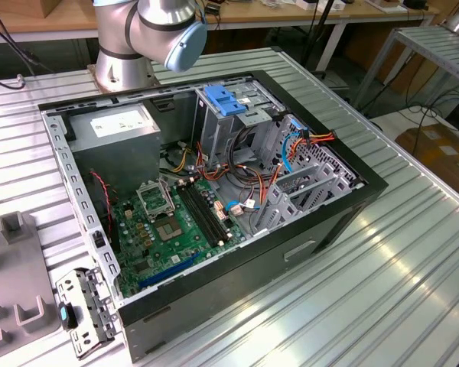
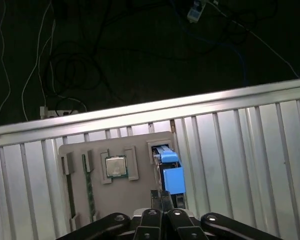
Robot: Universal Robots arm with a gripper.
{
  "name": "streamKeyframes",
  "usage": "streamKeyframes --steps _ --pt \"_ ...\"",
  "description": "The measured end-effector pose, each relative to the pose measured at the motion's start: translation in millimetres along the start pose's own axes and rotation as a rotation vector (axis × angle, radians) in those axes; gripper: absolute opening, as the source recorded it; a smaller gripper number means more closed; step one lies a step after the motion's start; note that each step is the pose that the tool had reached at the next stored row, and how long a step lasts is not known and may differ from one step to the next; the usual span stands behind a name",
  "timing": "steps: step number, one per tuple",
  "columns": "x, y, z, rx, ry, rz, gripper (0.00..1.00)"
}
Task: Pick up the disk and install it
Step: 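Pick up the disk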
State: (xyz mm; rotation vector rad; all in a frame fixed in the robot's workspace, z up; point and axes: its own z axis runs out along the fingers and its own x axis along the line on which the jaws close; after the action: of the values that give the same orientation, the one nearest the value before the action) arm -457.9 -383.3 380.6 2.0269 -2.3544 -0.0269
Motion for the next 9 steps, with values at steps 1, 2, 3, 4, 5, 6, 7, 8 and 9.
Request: streamKeyframes --steps 1,2,3,4,5,6,7,8,9 --pt "-0.1 0.0 1.6 0.0005 0.0002 -0.011 0.11" --pt "-3.4 0.3 4.3 0.0075 0.0000 -0.024 0.11" --pt "-6.0 0.7 7.3 0.0097 -0.0004 -0.025 0.11" --pt "-7.6 0.7 11.8 0.0097 -0.0013 -0.025 0.24" --pt "-8.3 0.7 13.8 0.0096 -0.0013 -0.025 0.29" --pt "-8.7 1.0 15.5 0.0098 -0.0014 -0.025 0.29" --pt "-8.7 3.9 18.0 0.0110 -0.0014 -0.025 0.42" --pt "-8.0 8.7 21.2 0.0126 -0.0018 -0.025 0.42" --pt "-8.0 9.1 23.3 0.0131 -0.0020 -0.025 0.48"
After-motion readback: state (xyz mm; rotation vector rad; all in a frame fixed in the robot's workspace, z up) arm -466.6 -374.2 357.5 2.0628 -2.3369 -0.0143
